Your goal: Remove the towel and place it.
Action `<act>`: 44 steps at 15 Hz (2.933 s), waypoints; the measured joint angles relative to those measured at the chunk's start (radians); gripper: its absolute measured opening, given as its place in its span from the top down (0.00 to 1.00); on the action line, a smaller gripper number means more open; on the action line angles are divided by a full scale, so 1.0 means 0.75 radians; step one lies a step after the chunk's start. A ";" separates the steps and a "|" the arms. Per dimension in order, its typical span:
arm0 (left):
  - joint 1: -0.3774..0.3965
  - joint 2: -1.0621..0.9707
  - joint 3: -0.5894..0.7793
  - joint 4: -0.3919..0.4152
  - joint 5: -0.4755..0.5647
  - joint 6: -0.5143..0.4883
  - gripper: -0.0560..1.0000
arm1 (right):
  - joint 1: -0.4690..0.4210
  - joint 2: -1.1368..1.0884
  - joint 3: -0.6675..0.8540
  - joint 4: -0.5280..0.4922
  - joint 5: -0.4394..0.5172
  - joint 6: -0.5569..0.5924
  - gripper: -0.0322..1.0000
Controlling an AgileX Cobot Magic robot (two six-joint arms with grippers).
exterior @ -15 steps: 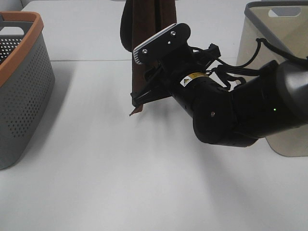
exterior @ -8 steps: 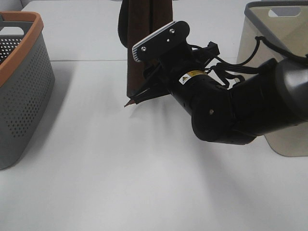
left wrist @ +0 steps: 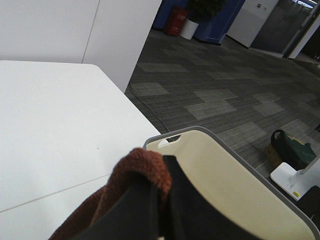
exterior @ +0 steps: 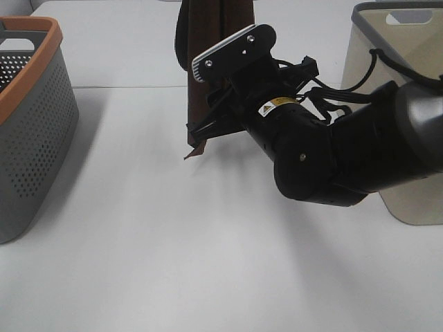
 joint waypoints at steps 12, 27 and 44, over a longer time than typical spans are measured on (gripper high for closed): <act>0.000 0.000 0.000 -0.028 0.039 0.000 0.95 | -0.001 0.000 0.000 -0.015 -0.005 0.077 0.48; 0.000 0.000 0.000 -0.032 0.055 0.000 0.95 | -0.073 0.140 -0.100 -0.105 -0.001 0.207 0.43; 0.028 0.000 0.000 0.255 -0.020 0.021 0.95 | -0.083 -0.047 -0.115 0.181 0.268 0.008 0.97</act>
